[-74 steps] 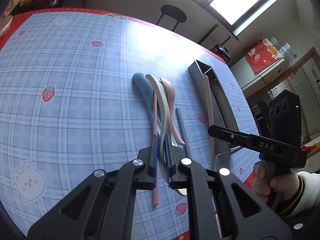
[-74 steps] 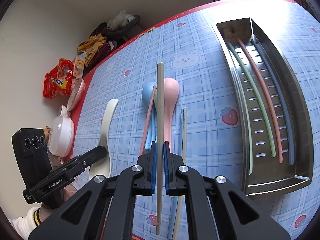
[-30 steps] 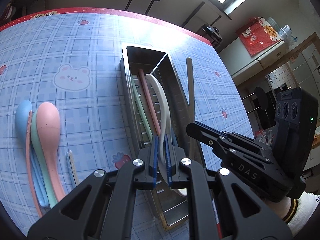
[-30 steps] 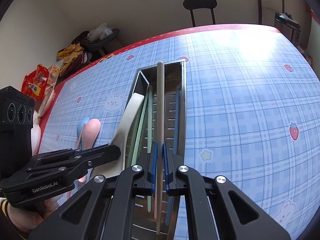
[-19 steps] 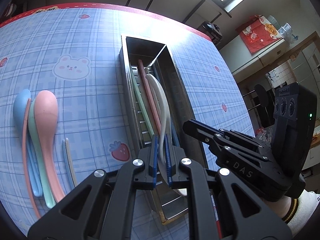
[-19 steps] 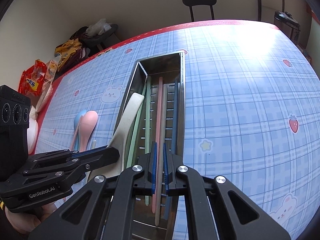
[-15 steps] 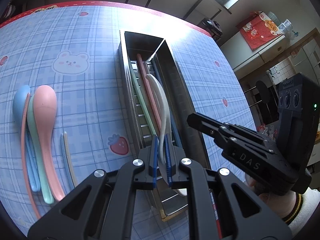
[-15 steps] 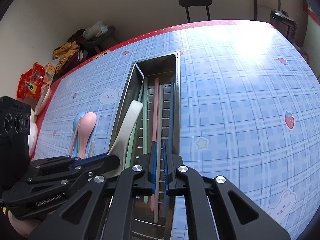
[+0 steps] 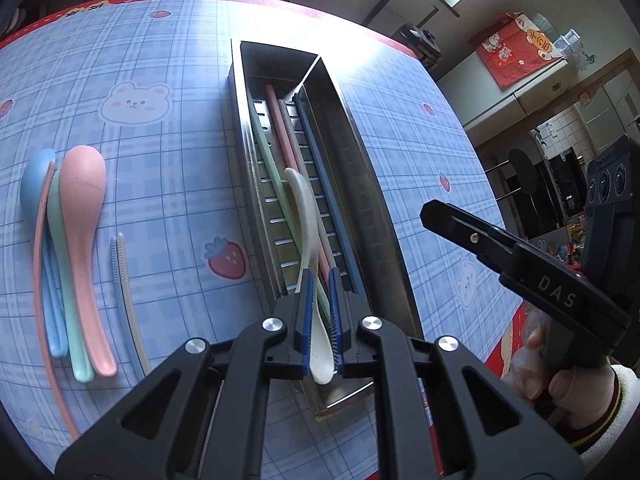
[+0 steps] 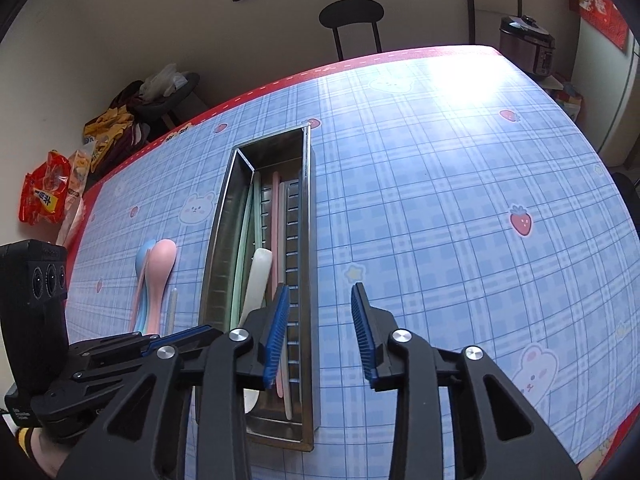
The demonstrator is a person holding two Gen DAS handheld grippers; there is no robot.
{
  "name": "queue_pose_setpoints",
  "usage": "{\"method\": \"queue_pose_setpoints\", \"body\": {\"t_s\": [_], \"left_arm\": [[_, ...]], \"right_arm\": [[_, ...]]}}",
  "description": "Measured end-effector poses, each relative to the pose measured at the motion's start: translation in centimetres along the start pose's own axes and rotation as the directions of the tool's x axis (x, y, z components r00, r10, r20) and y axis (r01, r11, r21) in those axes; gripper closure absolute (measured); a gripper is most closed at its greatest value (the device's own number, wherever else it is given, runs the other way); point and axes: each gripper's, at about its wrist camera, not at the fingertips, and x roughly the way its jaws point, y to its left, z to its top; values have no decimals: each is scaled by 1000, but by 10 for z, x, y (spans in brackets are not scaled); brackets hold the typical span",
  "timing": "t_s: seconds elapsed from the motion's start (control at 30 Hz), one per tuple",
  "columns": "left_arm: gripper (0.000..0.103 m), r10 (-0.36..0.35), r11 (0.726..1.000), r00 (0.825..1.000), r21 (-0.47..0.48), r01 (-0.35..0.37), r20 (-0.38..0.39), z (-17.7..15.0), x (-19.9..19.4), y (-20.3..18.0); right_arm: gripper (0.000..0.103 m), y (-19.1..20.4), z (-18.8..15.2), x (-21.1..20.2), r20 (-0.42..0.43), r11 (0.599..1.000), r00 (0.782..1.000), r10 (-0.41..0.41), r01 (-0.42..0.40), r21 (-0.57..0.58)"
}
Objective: Organize utensils
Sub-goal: 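Open both tools to drop the white chopstick and spoon into the tray, then move both open tools back over the remaining spoons and chopsticks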
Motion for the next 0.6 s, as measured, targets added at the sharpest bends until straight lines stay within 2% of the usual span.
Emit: {"method": "queue_pose_setpoints", "body": {"t_s": [0.17,0.33,0.4,0.5,0.57,0.6], "left_arm": [[85,15,1000,999,22,-16,50,2,-24,7],[68,60,997,993,36,-64,103,1,-51,22],[51,87,995,988,45,-94,130,-2,-63,30],[27,122,990,978,52,-132,167,-10,-82,46],[16,133,989,977,46,-142,167,-16,-89,56],[16,137,989,976,40,-146,167,-19,-93,62]], "right_arm": [[45,5,-5,-7,8,1000,1000,-21,20,5],[24,15,-8,-12,11,1000,1000,-25,25,3],[15,21,-8,-13,11,1000,1000,-27,27,-3],[9,31,-10,-13,9,1000,1000,-18,18,-12],[6,38,-13,-10,-4,1000,1000,-7,7,-15],[6,41,-15,-9,-10,1000,1000,-5,4,-18]]}}
